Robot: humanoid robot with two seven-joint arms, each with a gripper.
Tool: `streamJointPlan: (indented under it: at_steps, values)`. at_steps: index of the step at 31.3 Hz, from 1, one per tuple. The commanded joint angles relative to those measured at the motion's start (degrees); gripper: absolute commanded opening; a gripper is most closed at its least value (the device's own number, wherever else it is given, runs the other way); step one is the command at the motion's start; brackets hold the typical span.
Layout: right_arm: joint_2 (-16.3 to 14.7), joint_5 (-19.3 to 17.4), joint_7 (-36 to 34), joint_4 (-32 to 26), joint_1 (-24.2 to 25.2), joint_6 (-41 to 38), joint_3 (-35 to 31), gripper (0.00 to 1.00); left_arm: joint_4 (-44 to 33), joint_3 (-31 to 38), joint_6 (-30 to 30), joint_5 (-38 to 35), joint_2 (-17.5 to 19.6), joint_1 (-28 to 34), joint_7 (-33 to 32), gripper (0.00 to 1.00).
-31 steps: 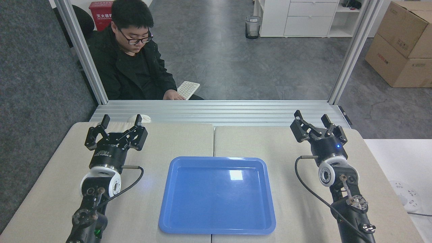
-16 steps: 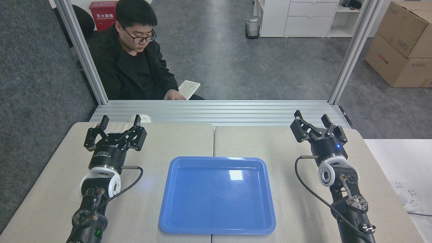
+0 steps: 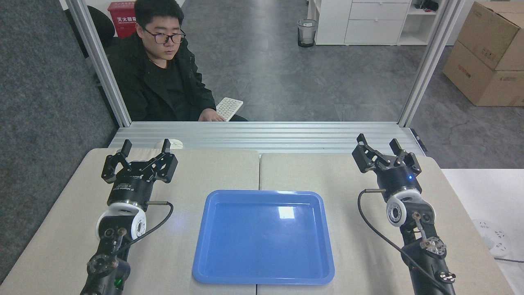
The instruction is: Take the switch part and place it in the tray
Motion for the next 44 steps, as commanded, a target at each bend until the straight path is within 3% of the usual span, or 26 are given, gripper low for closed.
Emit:
streamJointPlan:
  at_steps: [1,13,32,44]
  values:
    - [0.1,-0.2,-0.1,0.0,-0.1,0.1,0.0,1.00,0.0,0.1,0.0,-0.1,0.1,-0.1,0.0,0.99]
    - [-0.2,-3.4,-0.1,0.1,-0.1,0.4,0.1,1.00,0.0,0.0,0.0,-0.2,0.0,-0.3,-0.1,0.99]
    - [-0.5,-3.1,-0.1,0.1,0.0,0.2,0.2,1.00,0.5,0.1,0.0,-0.2,0.4,0.5,0.1,0.99]
    - [-0.6,-2.4,-0.1,0.1,-0.1,0.3,0.5,1.00,2.1,2.9,-0.1,0.6,1.5,6.9,1.2,0.99]
